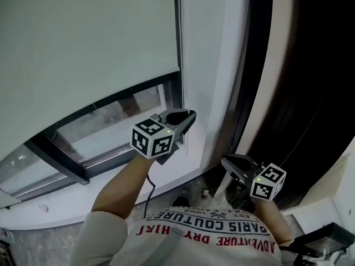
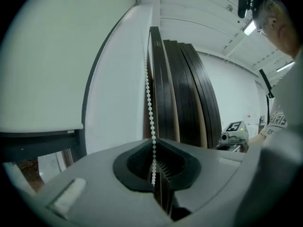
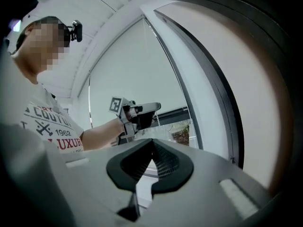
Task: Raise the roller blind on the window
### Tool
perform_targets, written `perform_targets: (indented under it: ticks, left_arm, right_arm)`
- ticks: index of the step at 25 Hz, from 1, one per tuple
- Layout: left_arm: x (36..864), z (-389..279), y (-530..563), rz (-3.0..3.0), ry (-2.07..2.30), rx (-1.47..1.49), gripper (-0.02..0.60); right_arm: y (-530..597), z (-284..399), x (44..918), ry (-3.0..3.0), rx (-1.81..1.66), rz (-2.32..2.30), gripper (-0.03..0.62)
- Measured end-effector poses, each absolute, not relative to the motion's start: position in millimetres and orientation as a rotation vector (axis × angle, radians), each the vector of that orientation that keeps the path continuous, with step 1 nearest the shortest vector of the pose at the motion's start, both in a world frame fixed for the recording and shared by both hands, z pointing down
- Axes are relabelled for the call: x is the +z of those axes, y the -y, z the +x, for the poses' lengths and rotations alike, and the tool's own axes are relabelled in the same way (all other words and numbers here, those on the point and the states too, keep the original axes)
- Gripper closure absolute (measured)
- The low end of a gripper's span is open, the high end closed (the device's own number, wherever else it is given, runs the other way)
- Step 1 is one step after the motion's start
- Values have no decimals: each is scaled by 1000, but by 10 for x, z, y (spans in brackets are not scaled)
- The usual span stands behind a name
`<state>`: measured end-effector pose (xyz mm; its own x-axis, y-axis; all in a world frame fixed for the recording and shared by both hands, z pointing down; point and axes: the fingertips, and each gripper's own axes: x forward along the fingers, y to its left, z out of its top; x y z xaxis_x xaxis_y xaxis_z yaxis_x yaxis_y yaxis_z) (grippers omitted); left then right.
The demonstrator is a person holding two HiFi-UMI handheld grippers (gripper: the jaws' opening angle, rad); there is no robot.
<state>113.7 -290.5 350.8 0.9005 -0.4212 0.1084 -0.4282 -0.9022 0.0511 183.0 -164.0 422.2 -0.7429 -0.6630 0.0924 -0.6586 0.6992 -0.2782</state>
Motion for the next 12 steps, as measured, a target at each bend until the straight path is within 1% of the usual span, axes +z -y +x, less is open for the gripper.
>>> perform_targets:
  ticks: [4,5,6,8,9,11,12]
  left_arm:
    - [3445,1100,2554,3006,597,183,569]
    - [3438,1088,2511,3007,586,188,569]
    - [3430,1077,2481,3007,576,190,569]
    - [3417,1056,2427,3004,558,191,569]
    - [3416,1051,2393,3003,548,192,569]
    - [3428,1052,2345,3001,531,200,569]
    - [3437,1056,2344,3000,523,203,569]
  right_arm:
    - [1667,1752,4015,-2927,-420,-1067,589]
    - [1694,1719,3917,-2943,-388,-1055,584]
    - [1725,1681,3790,-2953,-354,-1043,563]
    - [1779,1609,3511,-2957,-292,-1013,559]
    - [1799,1579,3381,-2956,-267,-993,546]
    - [1863,1536,3149,-2950,-225,-953,493]
    - [1918,1518,3040,-2940,-211,-934,434]
